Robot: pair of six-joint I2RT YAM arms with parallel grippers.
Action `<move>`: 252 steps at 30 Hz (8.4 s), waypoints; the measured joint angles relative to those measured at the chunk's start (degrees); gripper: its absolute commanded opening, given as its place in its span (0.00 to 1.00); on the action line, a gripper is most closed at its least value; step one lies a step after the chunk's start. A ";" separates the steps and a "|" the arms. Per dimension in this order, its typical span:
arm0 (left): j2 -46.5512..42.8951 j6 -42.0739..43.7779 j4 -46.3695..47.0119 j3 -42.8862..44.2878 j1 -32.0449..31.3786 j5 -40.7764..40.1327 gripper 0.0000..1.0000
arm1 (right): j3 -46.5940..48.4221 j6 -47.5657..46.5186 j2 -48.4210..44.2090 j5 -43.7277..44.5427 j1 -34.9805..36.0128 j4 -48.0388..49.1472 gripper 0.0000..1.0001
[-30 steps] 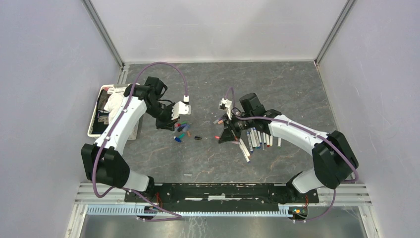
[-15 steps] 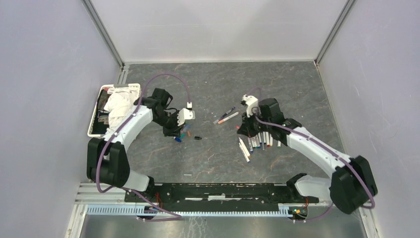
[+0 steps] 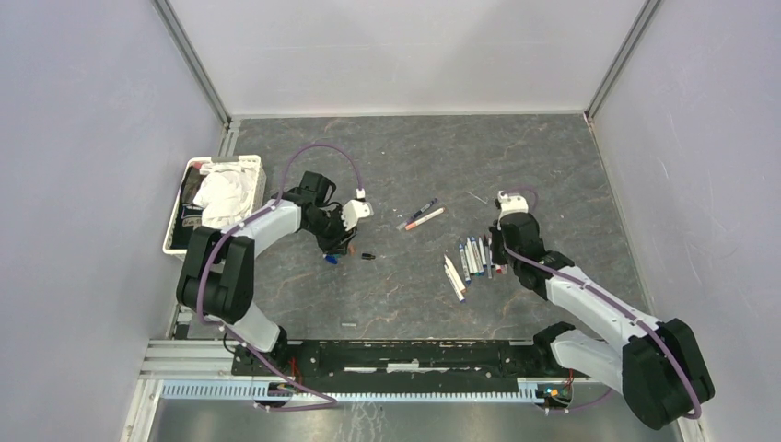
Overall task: Open the pen caps
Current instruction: Place the pen cap at the center of the board, then place the pen at the center of the board, then pick up the pen from the center of the board, then open the pen cap from the pen, then place the pen cap at the center of the board.
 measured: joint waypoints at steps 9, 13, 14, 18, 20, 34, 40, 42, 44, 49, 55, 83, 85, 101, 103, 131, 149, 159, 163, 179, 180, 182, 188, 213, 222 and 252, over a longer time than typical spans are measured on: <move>-1.27 -4.85 -1.84 2.82 0.00 -1.16 0.99 | -4.39 4.04 -0.63 6.73 -5.95 4.68 0.00; -2.97 -7.37 -5.57 9.11 0.00 -1.53 1.00 | -4.98 4.50 1.27 7.08 -7.82 7.56 0.04; -3.39 -7.78 -6.27 10.69 0.00 -1.81 1.00 | -5.31 4.55 1.66 7.08 -8.28 8.26 0.06; -6.71 -9.88 -7.52 16.74 0.00 -4.31 1.00 | -6.25 4.70 3.56 6.97 -9.94 10.36 0.18; -8.98 -11.32 -7.37 18.40 0.00 -6.73 1.00 | -6.25 4.72 4.92 6.73 -10.34 11.30 0.23; -17.22 -23.26 0.66 19.37 4.96 -24.00 0.97 | -5.33 4.20 4.39 0.50 -10.73 13.18 0.45; -17.81 -23.19 -0.52 17.44 5.01 -20.15 1.00 | 4.24 -0.68 9.94 -9.38 -8.09 13.62 0.54; -17.62 -23.04 -2.21 16.70 5.01 -17.94 1.00 | 9.16 -3.65 14.25 -13.09 -6.23 13.62 0.56; -17.20 -22.73 -4.02 16.22 5.01 -15.67 1.00 | 14.23 -7.17 19.32 -16.81 -4.66 14.05 0.57; -16.68 -21.75 -7.80 14.99 5.01 -10.73 1.00 | 16.94 -14.43 26.47 -24.90 -3.19 19.10 0.63; -17.55 -20.83 -9.62 13.62 5.01 -5.86 1.00 | 25.35 -20.26 38.25 -30.36 -3.19 18.05 0.64; -18.25 -17.05 -14.01 13.09 4.98 -1.86 1.00 | 23.82 -27.91 44.28 -38.34 1.84 19.43 0.52; -18.25 -17.00 -14.08 13.11 4.98 -1.79 1.00 | 22.12 -28.06 43.04 -38.38 3.37 19.76 0.50; -18.25 -15.19 -17.25 13.44 4.98 1.09 1.00 | 21.27 -28.39 41.88 -37.05 11.96 18.84 0.43; -18.25 -14.71 -17.42 13.57 4.98 1.36 1.00 | 21.70 -28.52 42.25 -36.85 12.22 18.82 0.39; -18.73 0.87 -20.81 8.68 3.13 6.73 1.00 | 20.63 -18.56 33.99 -45.22 12.72 15.47 0.00; -17.31 5.90 -14.84 4.79 -14.84 -1.09 0.95 | 18.47 -4.31 30.77 -66.60 12.17 17.00 0.00; -15.43 5.86 -13.88 4.79 -19.19 -2.34 0.52 | 18.40 0.85 30.80 -69.81 12.17 21.20 0.00; -15.28 5.88 -14.05 4.79 -19.98 -2.34 0.24 | 18.43 1.31 30.84 -69.88 12.17 21.42 0.06; -14.56 6.03 -16.96 4.92 -20.98 -2.12 0.02 | 17.57 17.33 37.94 -70.25 15.69 39.01 0.37; -14.56 6.03 -17.00 4.92 -20.98 -2.12 0.02 | 17.70 17.77 38.29 -70.42 15.89 39.26 0.37; -14.56 6.03 -17.07 4.92 -21.00 -2.12 0.02 | 18.12 18.38 38.73 -70.77 16.13 39.47 0.27; -14.60 6.01 -17.99 5.14 -20.98 -1.90 0.30 | 19.52 18.82 40.35 -71.52 16.04 38.88 0.00; -14.56 9.38 -16.65 5.16 -22.77 -4.00 0.02 | 23.06 10.88 38.88 -71.84 15.91 31.39 0.00; -14.58 15.96 -13.25 5.84 -20.81 -1.79 0.02 | 21.33 1.09 32.83 -65.33 14.95 26.75 0.00; -14.08 15.13 -13.66 0.98 -6.51 -4.00 0.19 | 10.40 -5.18 12.09 -40.04 5.22 3.10 0.00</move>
